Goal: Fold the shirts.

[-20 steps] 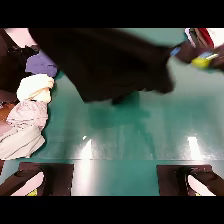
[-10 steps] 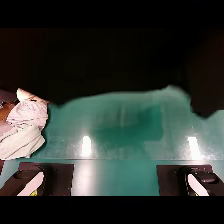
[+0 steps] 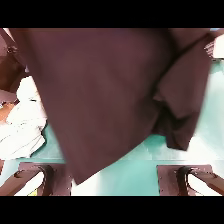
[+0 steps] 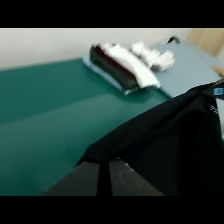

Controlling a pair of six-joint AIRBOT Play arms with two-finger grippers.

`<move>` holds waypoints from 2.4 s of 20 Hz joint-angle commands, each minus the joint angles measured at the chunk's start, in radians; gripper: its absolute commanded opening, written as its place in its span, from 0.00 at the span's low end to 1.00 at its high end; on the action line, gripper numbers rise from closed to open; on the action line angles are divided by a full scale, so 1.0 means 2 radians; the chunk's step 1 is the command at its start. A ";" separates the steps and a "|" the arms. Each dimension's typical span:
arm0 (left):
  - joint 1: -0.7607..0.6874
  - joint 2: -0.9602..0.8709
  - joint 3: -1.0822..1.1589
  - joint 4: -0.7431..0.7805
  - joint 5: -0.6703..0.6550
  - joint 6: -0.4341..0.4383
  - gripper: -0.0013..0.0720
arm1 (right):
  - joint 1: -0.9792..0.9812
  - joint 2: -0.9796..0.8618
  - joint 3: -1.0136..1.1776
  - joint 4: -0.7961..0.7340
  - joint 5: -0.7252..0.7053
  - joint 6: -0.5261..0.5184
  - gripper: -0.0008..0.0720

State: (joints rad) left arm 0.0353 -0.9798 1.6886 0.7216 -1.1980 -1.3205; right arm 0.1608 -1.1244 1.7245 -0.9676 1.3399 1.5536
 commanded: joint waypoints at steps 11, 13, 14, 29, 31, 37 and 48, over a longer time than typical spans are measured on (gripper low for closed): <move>0.000 -0.298 -0.167 0.000 0.136 0.028 0.64 | -0.002 -0.289 -0.022 -0.001 -0.117 -0.010 0.18; 0.005 -0.297 -0.146 0.005 0.124 0.028 0.82 | -0.008 -0.299 0.018 -0.001 -0.113 -0.009 0.63; 0.010 -0.295 -0.133 0.006 0.103 0.028 0.82 | -0.015 -0.299 0.035 0.000 -0.102 -0.009 0.63; -0.069 -0.159 -0.512 -0.018 0.065 0.062 0.69 | -0.099 -0.029 -0.215 -0.001 -0.026 -0.054 0.35; -0.087 -0.159 -0.520 -0.019 0.095 0.061 0.69 | -0.099 -0.005 -0.239 -0.001 -0.036 -0.054 0.35; -0.091 -0.160 -0.521 -0.056 0.122 0.060 0.68 | -0.099 0.033 -0.255 -0.001 -0.036 -0.054 0.35; -0.091 -0.136 -0.395 -0.039 0.117 0.063 0.05 | -0.099 0.126 -0.462 -0.106 -0.003 0.019 0.38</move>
State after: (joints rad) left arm -0.1452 -1.2709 0.8051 0.6159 -0.9314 -1.1969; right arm -0.0368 -0.9455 0.9665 -1.0847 1.3449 1.5173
